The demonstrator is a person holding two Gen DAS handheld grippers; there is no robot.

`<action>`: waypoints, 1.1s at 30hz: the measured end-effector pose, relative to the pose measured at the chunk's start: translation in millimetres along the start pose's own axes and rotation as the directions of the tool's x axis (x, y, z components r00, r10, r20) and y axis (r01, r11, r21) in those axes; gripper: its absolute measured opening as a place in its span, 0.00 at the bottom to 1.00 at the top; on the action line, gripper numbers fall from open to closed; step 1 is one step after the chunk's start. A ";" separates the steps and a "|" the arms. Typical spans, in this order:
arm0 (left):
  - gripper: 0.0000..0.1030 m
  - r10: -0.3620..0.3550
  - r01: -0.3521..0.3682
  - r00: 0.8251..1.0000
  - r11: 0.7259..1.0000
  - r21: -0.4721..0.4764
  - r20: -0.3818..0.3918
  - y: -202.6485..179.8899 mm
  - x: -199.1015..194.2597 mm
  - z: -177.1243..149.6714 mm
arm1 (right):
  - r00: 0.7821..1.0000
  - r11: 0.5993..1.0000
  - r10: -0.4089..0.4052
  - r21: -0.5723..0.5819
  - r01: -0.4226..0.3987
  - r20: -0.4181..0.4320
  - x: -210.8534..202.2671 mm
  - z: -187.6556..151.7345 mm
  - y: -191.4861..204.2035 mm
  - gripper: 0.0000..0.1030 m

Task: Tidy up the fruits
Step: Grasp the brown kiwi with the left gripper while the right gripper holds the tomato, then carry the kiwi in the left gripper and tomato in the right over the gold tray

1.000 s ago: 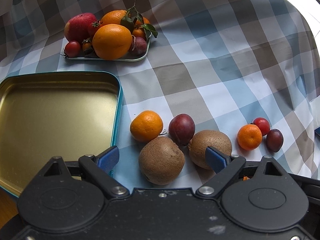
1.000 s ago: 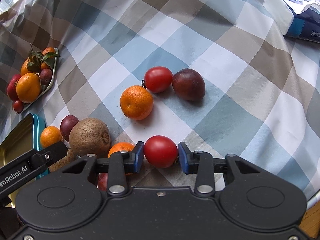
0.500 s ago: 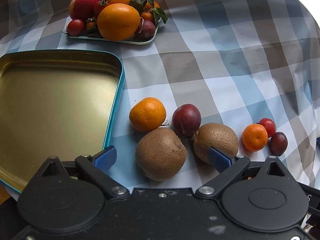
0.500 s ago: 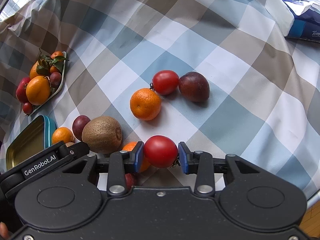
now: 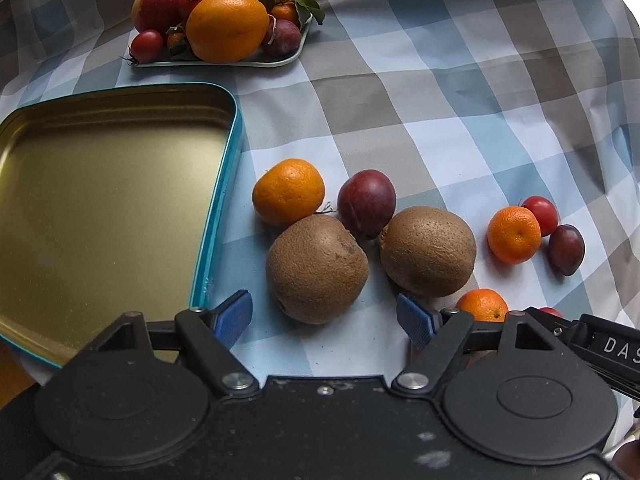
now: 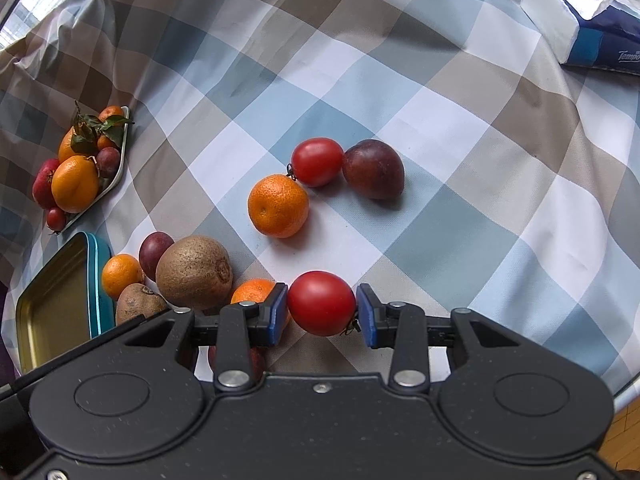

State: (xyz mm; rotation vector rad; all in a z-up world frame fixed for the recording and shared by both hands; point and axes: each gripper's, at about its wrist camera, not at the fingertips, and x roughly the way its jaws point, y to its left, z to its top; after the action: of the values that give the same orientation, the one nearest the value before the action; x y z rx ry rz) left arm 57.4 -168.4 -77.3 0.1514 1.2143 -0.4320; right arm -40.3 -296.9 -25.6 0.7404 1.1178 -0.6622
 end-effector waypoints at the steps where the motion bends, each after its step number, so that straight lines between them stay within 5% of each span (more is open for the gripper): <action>1: 0.80 0.007 -0.007 1.000 1.000 -0.002 -0.002 -0.8 2.1 0.6 | 1.000 1.000 0.002 -0.001 -0.002 -0.001 0.2 -0.3 -0.6 0.45; 4: 0.80 0.064 -0.064 0.998 0.998 -0.028 0.005 1.7 9.2 7.4 | 1.000 1.000 0.005 0.000 -0.005 0.000 -1.0 -0.9 -1.9 0.45; 14: 0.77 0.092 -0.092 0.996 0.996 0.004 0.020 -7.2 19.0 8.5 | 1.000 1.000 0.008 -0.004 -0.008 0.004 -4.3 -2.0 -1.3 0.45; 16: 0.54 0.084 -0.084 0.996 0.996 -0.006 0.024 -5.7 16.7 9.4 | 1.000 1.000 0.008 -0.006 -0.008 0.007 -5.7 -2.0 -0.5 0.45; 27: 0.55 -0.037 0.039 0.999 0.998 -0.046 0.030 2.3 -1.9 8.8 | 0.998 0.999 0.035 -0.009 -0.035 0.048 -24.5 2.1 4.1 0.45; 33: 0.55 -0.018 0.020 0.996 0.999 -0.027 0.088 5.0 -23.5 6.6 | 0.996 0.999 0.047 -0.024 -0.046 0.076 -34.4 3.1 10.9 0.45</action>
State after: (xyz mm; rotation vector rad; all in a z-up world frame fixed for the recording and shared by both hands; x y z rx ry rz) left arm 58.6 -160.4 -53.8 0.0962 1.1361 -0.4339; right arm -40.5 -289.5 9.8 0.7143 1.0333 -0.6330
